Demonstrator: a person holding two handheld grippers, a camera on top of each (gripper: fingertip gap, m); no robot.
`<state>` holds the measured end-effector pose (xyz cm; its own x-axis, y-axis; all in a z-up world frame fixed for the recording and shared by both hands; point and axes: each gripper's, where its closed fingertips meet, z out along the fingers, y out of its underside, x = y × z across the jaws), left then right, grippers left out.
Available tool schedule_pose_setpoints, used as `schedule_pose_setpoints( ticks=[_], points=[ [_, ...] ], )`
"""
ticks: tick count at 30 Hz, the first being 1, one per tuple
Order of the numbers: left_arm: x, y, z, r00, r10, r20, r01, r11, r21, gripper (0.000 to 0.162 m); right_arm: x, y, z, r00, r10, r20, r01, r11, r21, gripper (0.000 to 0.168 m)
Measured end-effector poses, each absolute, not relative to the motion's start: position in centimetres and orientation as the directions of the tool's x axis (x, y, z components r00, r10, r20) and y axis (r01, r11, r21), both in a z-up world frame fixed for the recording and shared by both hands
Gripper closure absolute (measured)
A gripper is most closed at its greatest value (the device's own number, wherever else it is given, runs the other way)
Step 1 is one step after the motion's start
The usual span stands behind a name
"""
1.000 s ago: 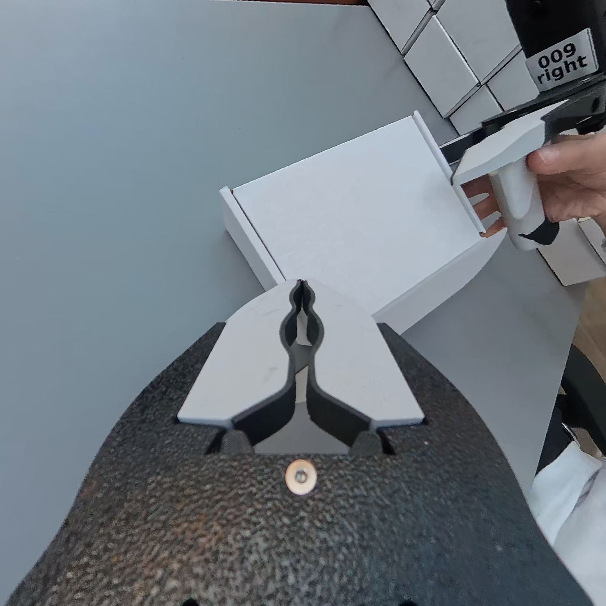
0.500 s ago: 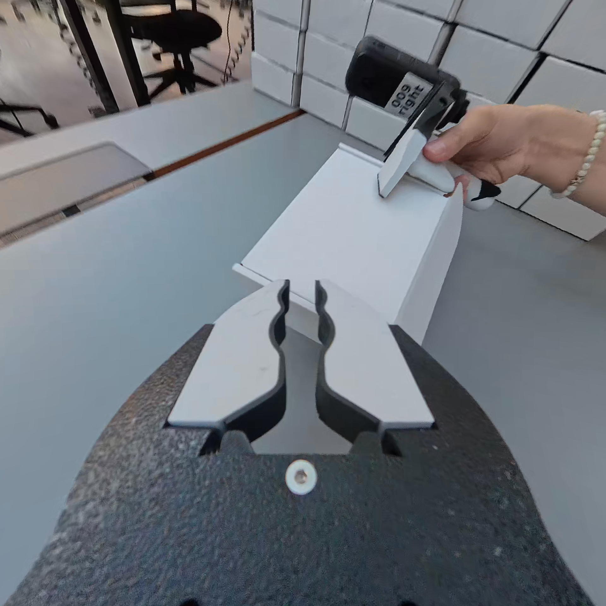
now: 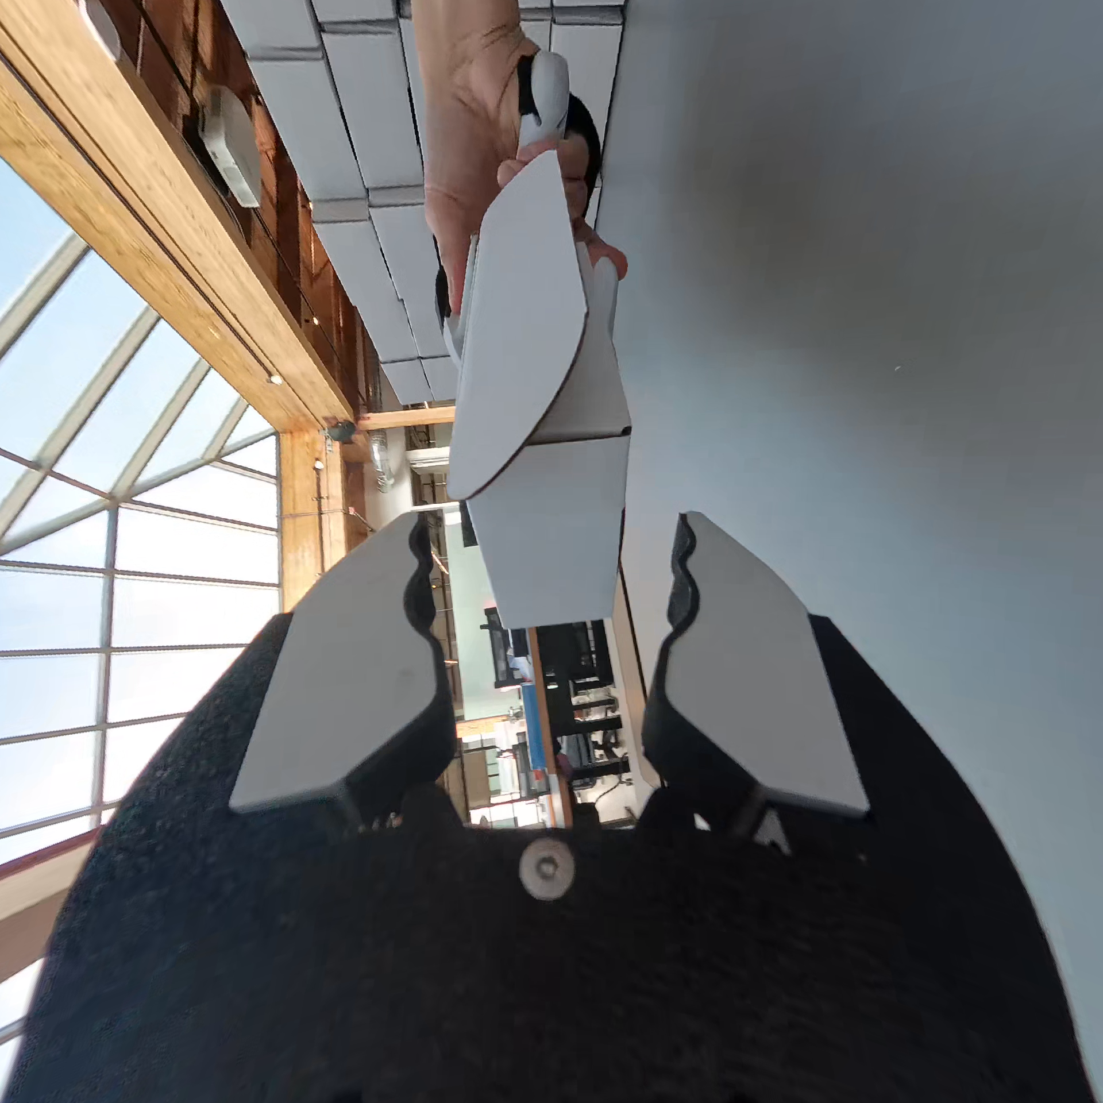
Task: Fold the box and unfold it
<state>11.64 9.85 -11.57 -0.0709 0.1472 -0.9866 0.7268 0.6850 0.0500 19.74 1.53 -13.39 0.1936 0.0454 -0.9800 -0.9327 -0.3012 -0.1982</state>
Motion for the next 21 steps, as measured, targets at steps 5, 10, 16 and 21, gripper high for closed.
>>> schedule_pose_setpoints(
  ticks=[5, 10, 16, 21],
  points=[
    [11.0, 8.1, -10.9, 0.020, 0.141, -0.990, 0.751, 0.651, 0.108, 0.079, 18.8, 2.3, -13.3, 0.175, 0.055, -0.983, -0.928, -0.325, -0.184, 0.096],
    [10.6, 7.2, -11.5, 0.086, 0.217, -0.972, 0.764, 0.612, 0.204, 0.090, 17.8, 2.7, -13.2, 0.179, 0.054, -0.982, -0.913, -0.363, -0.186, 0.096],
    [10.1, 6.8, -12.1, 0.078, 0.245, -0.966, 0.726, 0.650, 0.224, 0.098, 17.8, 2.6, -13.2, 0.269, 0.094, -0.958, -0.896, -0.339, -0.285, 0.094],
    [9.0, 6.8, -9.3, -0.140, 0.048, -0.989, 0.742, 0.666, -0.073, 0.098, 20.1, 0.2, -9.5, 0.456, 0.161, -0.875, -0.861, -0.170, -0.480, 0.065]
  ],
)
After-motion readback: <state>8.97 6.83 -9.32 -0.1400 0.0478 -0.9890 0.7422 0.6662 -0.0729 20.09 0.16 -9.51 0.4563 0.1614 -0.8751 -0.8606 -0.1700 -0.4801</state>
